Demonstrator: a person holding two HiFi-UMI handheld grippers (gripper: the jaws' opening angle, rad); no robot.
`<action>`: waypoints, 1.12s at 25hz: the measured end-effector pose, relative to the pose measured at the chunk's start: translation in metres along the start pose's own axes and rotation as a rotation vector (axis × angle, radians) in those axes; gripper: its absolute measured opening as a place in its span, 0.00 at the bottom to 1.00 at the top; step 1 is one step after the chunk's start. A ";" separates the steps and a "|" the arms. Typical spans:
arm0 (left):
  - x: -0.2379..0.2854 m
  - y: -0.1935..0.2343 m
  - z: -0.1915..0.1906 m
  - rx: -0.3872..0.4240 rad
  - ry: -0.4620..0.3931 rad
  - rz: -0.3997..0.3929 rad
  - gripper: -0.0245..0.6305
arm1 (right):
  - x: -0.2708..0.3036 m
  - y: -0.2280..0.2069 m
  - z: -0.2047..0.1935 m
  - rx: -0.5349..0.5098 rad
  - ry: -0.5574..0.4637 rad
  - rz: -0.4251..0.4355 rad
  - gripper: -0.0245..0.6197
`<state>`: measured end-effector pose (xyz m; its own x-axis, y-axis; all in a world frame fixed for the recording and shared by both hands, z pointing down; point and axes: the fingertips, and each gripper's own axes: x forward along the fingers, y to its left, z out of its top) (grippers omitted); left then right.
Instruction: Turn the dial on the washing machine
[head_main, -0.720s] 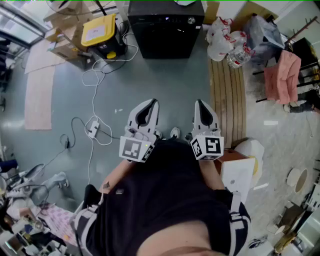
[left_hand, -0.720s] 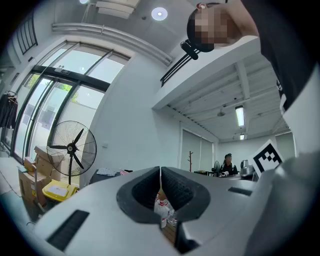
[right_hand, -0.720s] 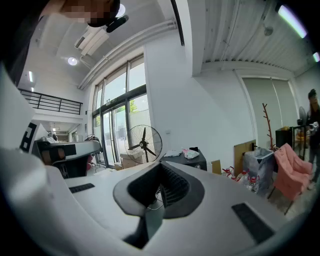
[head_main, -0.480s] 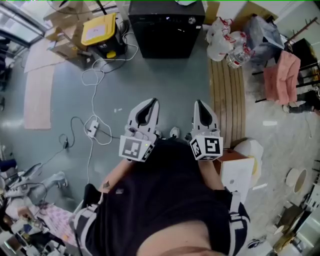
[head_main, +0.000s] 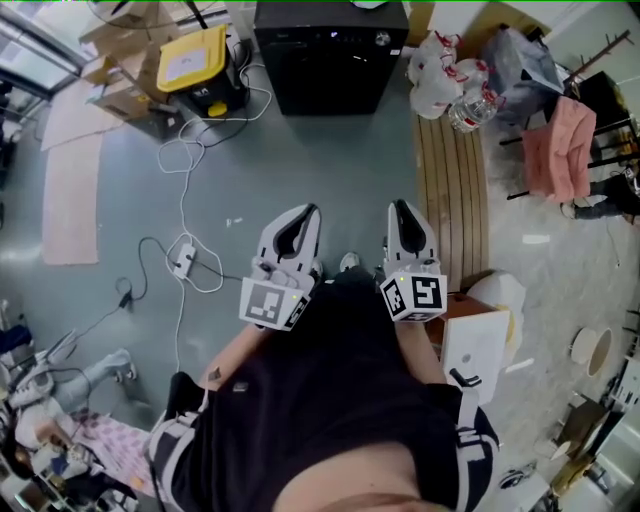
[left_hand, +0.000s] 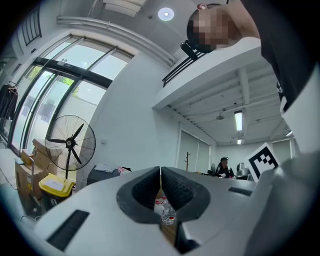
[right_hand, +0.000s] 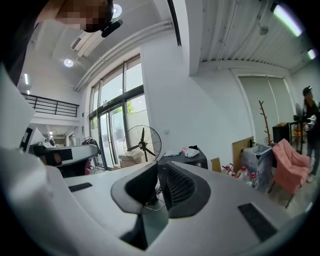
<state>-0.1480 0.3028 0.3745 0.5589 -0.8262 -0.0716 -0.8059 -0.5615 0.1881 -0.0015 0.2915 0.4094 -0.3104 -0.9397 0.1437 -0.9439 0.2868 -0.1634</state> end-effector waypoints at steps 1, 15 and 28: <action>-0.001 0.001 -0.003 -0.004 0.003 -0.005 0.08 | 0.001 0.001 -0.003 -0.001 0.007 0.000 0.15; 0.125 0.076 -0.028 -0.008 0.026 0.028 0.08 | 0.158 -0.074 -0.017 -0.032 0.060 -0.001 0.29; 0.374 0.140 0.001 0.026 -0.040 0.118 0.08 | 0.444 -0.242 0.021 -0.153 0.121 0.052 0.33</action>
<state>-0.0524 -0.0847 0.3735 0.4519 -0.8876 -0.0896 -0.8707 -0.4607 0.1723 0.0914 -0.1994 0.4921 -0.3615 -0.8965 0.2563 -0.9296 0.3677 -0.0249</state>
